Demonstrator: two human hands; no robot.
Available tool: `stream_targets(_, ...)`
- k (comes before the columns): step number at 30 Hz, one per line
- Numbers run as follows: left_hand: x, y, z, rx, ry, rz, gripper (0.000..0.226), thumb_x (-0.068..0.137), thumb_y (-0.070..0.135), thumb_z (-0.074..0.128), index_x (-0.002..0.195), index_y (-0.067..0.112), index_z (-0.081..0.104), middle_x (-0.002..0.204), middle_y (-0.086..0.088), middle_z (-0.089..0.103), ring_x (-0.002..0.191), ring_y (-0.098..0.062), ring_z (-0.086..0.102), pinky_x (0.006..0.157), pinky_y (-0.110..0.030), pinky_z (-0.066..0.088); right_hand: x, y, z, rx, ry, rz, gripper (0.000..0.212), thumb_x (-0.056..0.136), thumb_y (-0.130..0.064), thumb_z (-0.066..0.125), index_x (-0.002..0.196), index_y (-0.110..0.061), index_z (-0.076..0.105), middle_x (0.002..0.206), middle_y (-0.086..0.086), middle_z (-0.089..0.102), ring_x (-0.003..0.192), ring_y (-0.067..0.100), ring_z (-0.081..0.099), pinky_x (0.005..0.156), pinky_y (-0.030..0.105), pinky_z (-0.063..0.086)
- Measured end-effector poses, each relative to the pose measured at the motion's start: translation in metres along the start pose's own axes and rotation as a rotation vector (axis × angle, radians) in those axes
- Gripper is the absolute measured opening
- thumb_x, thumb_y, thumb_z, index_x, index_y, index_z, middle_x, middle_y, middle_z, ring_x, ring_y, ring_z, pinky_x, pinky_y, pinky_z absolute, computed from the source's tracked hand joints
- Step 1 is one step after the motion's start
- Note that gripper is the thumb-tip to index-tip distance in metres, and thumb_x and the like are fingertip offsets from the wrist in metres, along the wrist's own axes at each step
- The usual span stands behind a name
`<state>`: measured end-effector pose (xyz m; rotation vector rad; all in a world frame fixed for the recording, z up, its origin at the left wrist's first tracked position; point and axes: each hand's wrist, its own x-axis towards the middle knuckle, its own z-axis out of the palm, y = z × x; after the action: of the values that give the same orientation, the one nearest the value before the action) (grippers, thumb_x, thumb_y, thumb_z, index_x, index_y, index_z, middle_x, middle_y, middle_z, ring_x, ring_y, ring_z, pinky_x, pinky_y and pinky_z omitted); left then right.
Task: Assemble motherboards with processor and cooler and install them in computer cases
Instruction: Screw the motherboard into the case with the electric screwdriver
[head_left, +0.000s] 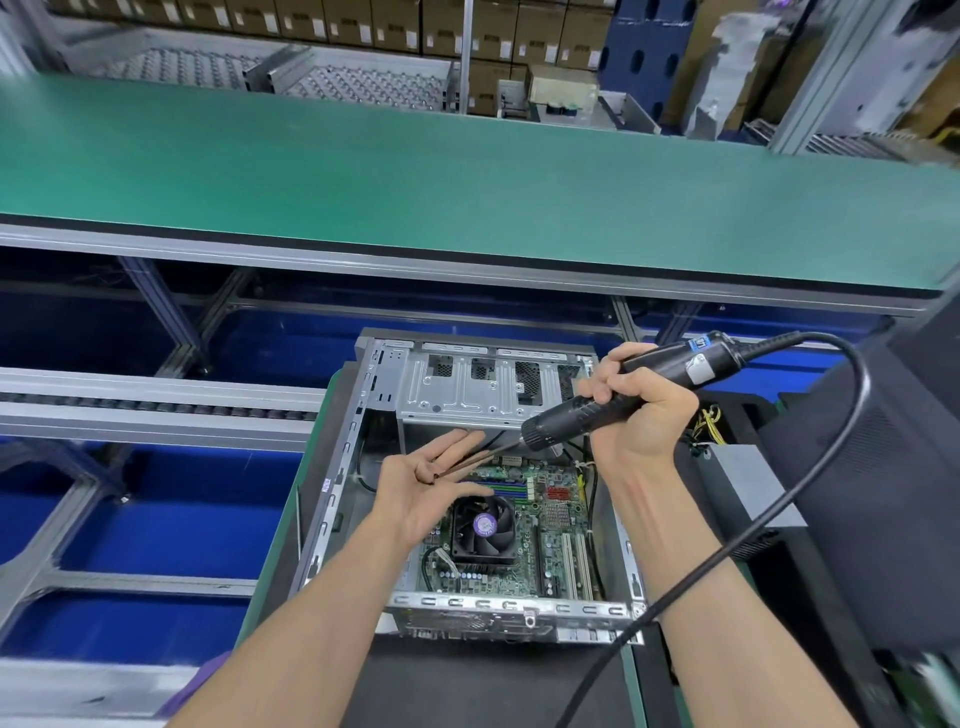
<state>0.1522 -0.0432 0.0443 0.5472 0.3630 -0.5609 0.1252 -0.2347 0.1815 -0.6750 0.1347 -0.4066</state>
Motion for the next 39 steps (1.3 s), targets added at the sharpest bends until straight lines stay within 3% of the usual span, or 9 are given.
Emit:
stream_targets(4,-0.001,-0.003,-0.001,-0.077,0.058,-0.027,0.067,0.069,-0.013,0.019,0.13,-0.021,0.046,0.125,-0.043,0.056,0.117,-0.059,0.054,0.091,-0.063,0.05,0.001,-0.004,0.002,-0.043,0.031,-0.035,0.027,0.057,0.004,0.044,0.079,-0.01,0.051,0.068,0.005,0.051,0.047,0.016,0.037,0.054,0.026,0.034)
stream_targets(7,-0.003,-0.002,-0.001,0.034,0.173,-0.068,0.045,0.087,0.008,0.042,0.119,-0.02,0.056,0.112,-0.042,0.063,0.1,-0.051,0.068,0.07,-0.046,0.062,0.004,-0.008,0.002,-0.054,0.055,-0.05,0.027,0.057,0.004,0.044,0.079,-0.009,0.051,0.07,0.007,0.048,0.049,0.016,0.037,0.055,0.026,0.033)
stream_targets(9,-0.002,-0.003,0.0,0.155,0.237,-0.071,0.039,0.092,0.018,0.06,0.111,-0.017,0.061,0.104,-0.035,0.069,0.087,-0.039,0.074,0.059,-0.032,0.061,0.005,-0.011,0.002,-0.058,0.063,-0.061,0.026,0.057,0.004,0.044,0.078,-0.008,0.052,0.069,0.007,0.047,0.048,0.016,0.037,0.055,0.026,0.033)
stream_targets(12,0.001,-0.007,-0.001,0.211,0.265,-0.01,0.032,0.084,0.009,0.076,0.105,-0.013,0.065,0.091,-0.025,0.074,0.079,-0.025,0.076,0.058,-0.022,0.059,0.005,-0.013,0.001,-0.067,0.063,-0.08,0.024,0.057,0.006,0.044,0.075,-0.007,0.053,0.065,0.008,0.048,0.047,0.017,0.037,0.055,0.027,0.032)
stream_targets(16,0.007,-0.009,-0.006,0.157,0.269,0.045,0.027,0.08,0.0,0.075,0.101,-0.013,0.065,0.088,-0.023,0.075,0.087,-0.028,0.076,0.063,-0.022,0.06,0.006,-0.011,0.0,-0.073,0.054,-0.095,0.024,0.057,0.006,0.044,0.074,-0.007,0.054,0.064,0.008,0.05,0.046,0.018,0.038,0.054,0.026,0.035)
stream_targets(21,0.01,-0.009,-0.01,0.063,0.246,0.067,0.038,0.065,-0.002,0.076,0.1,-0.014,0.066,0.094,-0.027,0.073,0.087,-0.029,0.076,0.064,-0.023,0.06,0.008,-0.01,-0.001,-0.067,0.058,-0.083,0.023,0.057,0.006,0.045,0.071,-0.007,0.057,0.062,0.008,0.049,0.045,0.017,0.038,0.053,0.025,0.037)
stream_targets(27,0.013,-0.008,-0.011,0.071,0.231,0.038,0.015,0.067,0.008,0.079,0.072,-0.005,0.078,0.091,-0.022,0.075,0.087,-0.022,0.076,0.062,-0.023,0.06,0.01,-0.01,-0.001,-0.023,0.066,-0.072,0.024,0.057,0.005,0.044,0.072,-0.009,0.056,0.063,0.006,0.05,0.046,0.016,0.038,0.053,0.026,0.035)
stream_targets(39,0.012,-0.005,-0.009,0.051,0.217,0.035,0.011,0.071,0.007,0.076,0.071,-0.003,0.079,0.09,-0.017,0.076,0.088,-0.023,0.076,0.062,-0.023,0.06,0.009,-0.007,-0.001,-0.017,0.099,-0.078,0.028,0.057,0.003,0.045,0.081,-0.009,0.052,0.071,0.006,0.048,0.052,0.016,0.038,0.055,0.027,0.032)
